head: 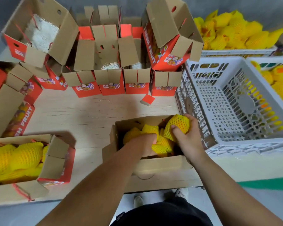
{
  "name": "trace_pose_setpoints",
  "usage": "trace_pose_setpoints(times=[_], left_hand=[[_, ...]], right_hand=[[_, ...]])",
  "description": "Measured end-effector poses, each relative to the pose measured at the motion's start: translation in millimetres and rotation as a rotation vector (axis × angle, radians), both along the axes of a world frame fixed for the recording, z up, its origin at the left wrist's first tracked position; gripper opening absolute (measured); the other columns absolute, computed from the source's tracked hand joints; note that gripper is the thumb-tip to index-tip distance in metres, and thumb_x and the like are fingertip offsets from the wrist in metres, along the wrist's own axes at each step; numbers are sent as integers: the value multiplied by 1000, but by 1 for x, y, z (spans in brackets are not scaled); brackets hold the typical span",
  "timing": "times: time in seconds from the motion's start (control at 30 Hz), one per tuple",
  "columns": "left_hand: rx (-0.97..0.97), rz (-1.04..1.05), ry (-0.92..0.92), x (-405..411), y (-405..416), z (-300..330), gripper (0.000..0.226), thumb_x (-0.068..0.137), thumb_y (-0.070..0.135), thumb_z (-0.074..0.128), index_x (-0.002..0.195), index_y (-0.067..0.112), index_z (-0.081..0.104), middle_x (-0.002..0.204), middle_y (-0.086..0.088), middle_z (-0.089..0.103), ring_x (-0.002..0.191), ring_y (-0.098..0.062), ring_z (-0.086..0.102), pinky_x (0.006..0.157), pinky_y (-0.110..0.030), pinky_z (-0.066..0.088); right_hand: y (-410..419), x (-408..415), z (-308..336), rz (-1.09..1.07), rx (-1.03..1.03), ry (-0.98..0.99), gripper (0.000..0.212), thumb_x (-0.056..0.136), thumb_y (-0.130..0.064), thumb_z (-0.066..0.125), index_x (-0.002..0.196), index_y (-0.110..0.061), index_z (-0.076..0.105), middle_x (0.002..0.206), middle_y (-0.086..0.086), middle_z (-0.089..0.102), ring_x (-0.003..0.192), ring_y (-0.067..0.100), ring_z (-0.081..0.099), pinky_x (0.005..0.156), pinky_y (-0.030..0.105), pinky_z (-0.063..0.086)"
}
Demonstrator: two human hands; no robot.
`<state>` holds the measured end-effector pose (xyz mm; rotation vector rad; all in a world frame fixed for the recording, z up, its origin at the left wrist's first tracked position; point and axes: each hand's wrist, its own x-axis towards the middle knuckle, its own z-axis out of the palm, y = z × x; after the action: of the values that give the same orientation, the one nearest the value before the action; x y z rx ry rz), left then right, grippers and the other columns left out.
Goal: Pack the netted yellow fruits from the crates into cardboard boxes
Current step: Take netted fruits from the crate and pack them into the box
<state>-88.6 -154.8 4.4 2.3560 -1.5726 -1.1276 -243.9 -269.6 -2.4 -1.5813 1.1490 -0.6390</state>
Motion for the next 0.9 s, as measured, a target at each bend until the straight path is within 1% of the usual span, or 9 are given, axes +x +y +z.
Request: trace_pose_setpoints(times=[0.13,0.23,0.33,0.43,0.5,0.6,0.67,0.77,0.9], left_hand=[[-14,-77,-71,-4,-7,6,50,95,53,65,128,17,61,122,-9,64,111,-29,60,89,-34,48],[-97,-9,-47,9,8,15,51,100,63,49,104,16,70,99,-7,68,96,-25,63,85,-42,52],[-151,22,-321,28,30,8,29,105,38,50,94,18,68,90,0,63,93,-22,65,85,-40,56],[-67,59,-328,29,26,-1,16,100,7,53,99,10,68,99,-7,62,103,-25,64,96,-41,55],[-42,94,-285,26,20,-4,16,96,4,55,102,11,67,107,-9,62,106,-28,63,94,-41,55],[-291,136,-219,23,24,-14,12,100,28,60,102,22,69,105,1,63,106,-24,62,85,-38,53],[-376,62,-19,16,30,-17,33,96,52,64,119,31,69,119,9,66,116,-18,56,97,-36,45],[-282,-88,-42,7,25,-20,41,88,61,69,121,38,66,126,15,62,123,-17,50,104,-37,30],[-194,-78,-194,17,19,-14,32,87,56,72,110,36,63,116,15,62,116,-18,47,98,-43,23]], right_hand=[[0,3,6,-4,0,5,69,71,-53,73,133,-47,42,110,-15,63,94,-8,62,86,27,51],[1,0,13,20,34,12,80,68,-50,73,139,-43,37,113,-10,63,98,0,64,86,27,53],[1,-5,26,241,-26,143,88,68,-33,76,142,-40,28,117,-5,60,101,11,64,83,34,55],[-3,-6,38,587,-129,390,73,71,-21,79,128,-39,37,106,-6,64,94,16,65,79,47,56],[-8,-6,43,754,-73,531,60,74,-18,80,115,-45,44,94,-11,64,84,5,65,69,32,55],[-15,-3,49,847,31,652,49,82,-24,76,114,-45,46,91,-11,64,73,-8,63,55,10,43],[-15,3,51,870,16,718,33,90,-35,67,118,-42,51,104,-12,65,86,-6,63,66,10,45],[-15,13,51,914,-82,785,29,103,-28,53,130,-24,64,141,0,47,131,17,49,108,25,38],[-23,20,64,994,-142,1001,38,106,-26,51,144,-28,55,149,5,49,129,25,54,108,35,43]])
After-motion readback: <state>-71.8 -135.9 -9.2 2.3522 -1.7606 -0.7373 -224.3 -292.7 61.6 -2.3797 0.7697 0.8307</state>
